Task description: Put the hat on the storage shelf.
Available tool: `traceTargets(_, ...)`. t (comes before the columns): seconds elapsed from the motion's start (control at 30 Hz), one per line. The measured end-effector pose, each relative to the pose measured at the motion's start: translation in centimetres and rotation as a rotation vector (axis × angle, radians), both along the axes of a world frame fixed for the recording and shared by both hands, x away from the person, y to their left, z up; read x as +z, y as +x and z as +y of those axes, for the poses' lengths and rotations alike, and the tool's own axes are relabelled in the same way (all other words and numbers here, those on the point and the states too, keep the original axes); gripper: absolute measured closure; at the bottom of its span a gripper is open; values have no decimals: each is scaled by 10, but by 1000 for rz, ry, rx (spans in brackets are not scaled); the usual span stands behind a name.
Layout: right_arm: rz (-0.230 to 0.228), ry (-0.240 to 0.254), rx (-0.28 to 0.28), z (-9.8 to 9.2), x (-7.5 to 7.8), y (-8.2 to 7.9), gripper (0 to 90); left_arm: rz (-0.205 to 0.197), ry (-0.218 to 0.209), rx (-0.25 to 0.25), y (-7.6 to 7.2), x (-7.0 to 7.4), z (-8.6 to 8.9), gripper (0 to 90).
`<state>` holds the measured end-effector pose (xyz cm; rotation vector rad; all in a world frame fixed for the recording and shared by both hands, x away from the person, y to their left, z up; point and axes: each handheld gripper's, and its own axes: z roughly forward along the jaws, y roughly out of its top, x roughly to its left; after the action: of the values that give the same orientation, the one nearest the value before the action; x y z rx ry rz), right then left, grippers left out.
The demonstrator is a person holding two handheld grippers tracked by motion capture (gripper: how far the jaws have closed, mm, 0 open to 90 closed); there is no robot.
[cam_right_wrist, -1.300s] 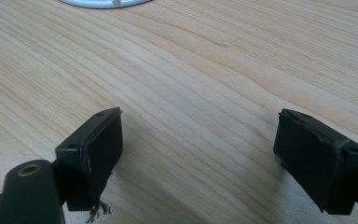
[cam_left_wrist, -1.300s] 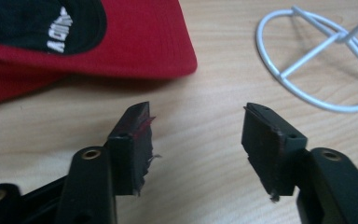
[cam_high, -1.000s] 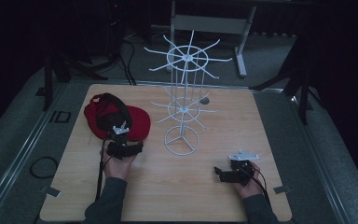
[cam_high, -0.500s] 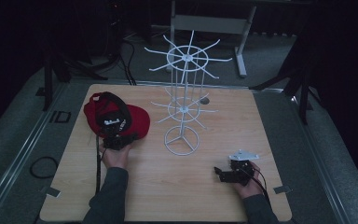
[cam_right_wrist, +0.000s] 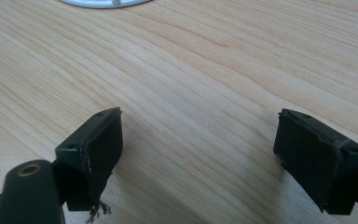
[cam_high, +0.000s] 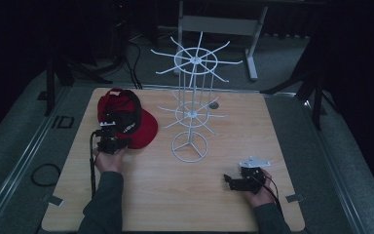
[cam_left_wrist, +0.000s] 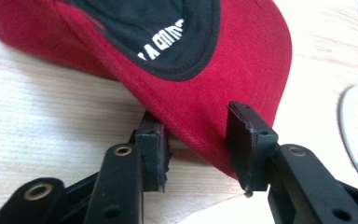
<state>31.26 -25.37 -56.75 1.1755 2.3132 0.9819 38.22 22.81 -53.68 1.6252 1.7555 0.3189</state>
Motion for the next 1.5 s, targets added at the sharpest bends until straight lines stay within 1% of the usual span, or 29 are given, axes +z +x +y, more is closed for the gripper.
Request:
traceTargets(0.1,0,0,0,0,0,0,153,14,-8,-25,4,0,-1,611)
traceTargets(0.17,0,0,0,0,0,0,153,24,-1,-42,7,-1,-5,569)
traceTargets(0.23,0,0,0,0,0,0,153,35,-25,-57,11,-5,-10,515)
traceTargets(0.3,0,0,0,0,0,0,153,41,-51,-65,13,-10,-14,483)
traceTargets(0.4,0,0,0,0,0,0,153,51,-84,-74,17,-16,-16,465)
traceTargets(0.43,0,0,0,0,0,0,153,53,-86,-78,18,-17,-17,467)
traceTargets(0.47,0,0,0,0,0,0,153,53,-79,-84,19,-18,-18,474)
traceTargets(0.5,0,0,0,0,0,0,153,45,-58,-87,19,-18,-18,503)
traceTargets(0.53,0,0,0,0,0,0,153,42,-36,-90,18,-18,-19,509)
traceTargets(0.63,0,0,0,0,0,0,153,9,56,-94,16,-15,-23,519)
traceTargets(0.7,0,0,0,0,0,0,153,-26,124,-105,13,-11,-29,544)
traceTargets(0.73,0,0,0,0,0,0,153,-36,153,-110,11,-9,-31,559)
traceTargets(0.8,0,0,0,0,0,0,153,-55,179,-111,9,-6,-33,610)
traceTargets(0.83,0,0,0,0,0,0,153,-60,181,-114,8,-5,-34,621)
traceTargets(0.93,0,0,0,0,0,0,153,-83,157,-121,4,-3,-37,693)
traceTargets(0.97,0,0,0,0,0,0,153,-91,149,-133,2,-1,-37,719)
traceTargets(1.0,0,0,0,0,0,0,153,-91,149,-133,2,-1,-37,745)
traceTargets(1.03,0,0,0,0,0,0,153,-98,130,-145,0,1,-37,745)
traceTargets(1.07,0,0,0,0,0,0,153,-105,119,-148,-1,1,-37,792)
traceTargets(1.1,0,0,0,0,0,0,153,-105,119,-148,-1,1,-37,804)
traceTargets(1.13,0,0,0,0,0,0,153,-108,108,-151,-2,1,-36,804)
traceTargets(1.17,0,0,0,0,0,0,153,-112,89,-152,-3,0,-35,840)
traceTargets(1.2,0,0,0,0,0,0,153,-112,89,-152,-3,0,-35,854)
traceTargets(1.3,0,0,0,0,0,0,153,-134,127,-173,-6,2,-40,859)
traceTargets(1.33,0,0,0,0,0,0,153,-134,124,-174,-7,2,-41,859)
traceTargets(1.37,0,0,0,0,0,0,153,-141,106,-166,-8,1,-40,860)
traceTargets(1.4,0,0,0,0,0,0,153,-141,106,-166,-8,1,-40,861)
traceTargets(1.5,0,0,0,0,0,0,153,-158,82,-165,-10,0,-38,862)
